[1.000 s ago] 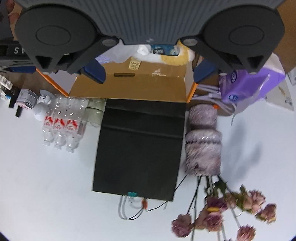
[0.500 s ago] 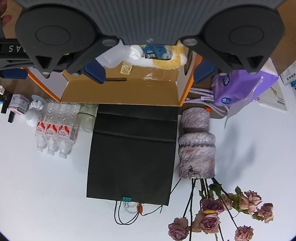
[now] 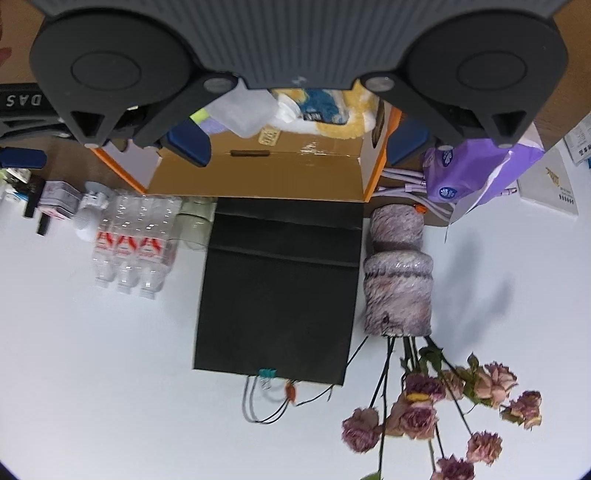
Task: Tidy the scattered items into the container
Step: 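Withdraw both open tools from the box toward the table front, then grasp a clear plastic wrapper with the left tool while the right grasps a dark wrapper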
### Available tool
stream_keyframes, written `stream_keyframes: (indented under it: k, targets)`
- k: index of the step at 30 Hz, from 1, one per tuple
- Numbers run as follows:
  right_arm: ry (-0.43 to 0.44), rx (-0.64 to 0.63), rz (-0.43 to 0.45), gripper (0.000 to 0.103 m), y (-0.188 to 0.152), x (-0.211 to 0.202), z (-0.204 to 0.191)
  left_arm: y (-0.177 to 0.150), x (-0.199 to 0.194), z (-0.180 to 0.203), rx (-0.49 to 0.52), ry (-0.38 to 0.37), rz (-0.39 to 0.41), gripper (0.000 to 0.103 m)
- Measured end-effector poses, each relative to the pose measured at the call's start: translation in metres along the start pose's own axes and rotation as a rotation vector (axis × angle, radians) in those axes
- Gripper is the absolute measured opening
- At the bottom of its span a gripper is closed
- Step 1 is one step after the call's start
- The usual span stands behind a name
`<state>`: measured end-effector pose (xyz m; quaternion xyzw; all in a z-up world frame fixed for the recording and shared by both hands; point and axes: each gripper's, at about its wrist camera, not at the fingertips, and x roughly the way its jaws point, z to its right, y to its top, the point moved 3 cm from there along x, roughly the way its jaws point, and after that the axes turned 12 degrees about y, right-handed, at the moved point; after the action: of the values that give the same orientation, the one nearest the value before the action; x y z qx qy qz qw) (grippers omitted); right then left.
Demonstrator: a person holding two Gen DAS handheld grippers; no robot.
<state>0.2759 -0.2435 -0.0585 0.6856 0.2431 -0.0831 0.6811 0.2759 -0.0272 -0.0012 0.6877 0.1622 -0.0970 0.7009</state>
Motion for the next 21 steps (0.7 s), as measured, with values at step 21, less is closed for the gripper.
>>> stream_keyframes:
  k: [21]
  targets:
    - [0.018, 0.163, -0.147, 0.102, -0.095, -0.024, 0.059, -0.097, -0.028, 0.08, 0.192, -0.069, -0.236, 0.089]
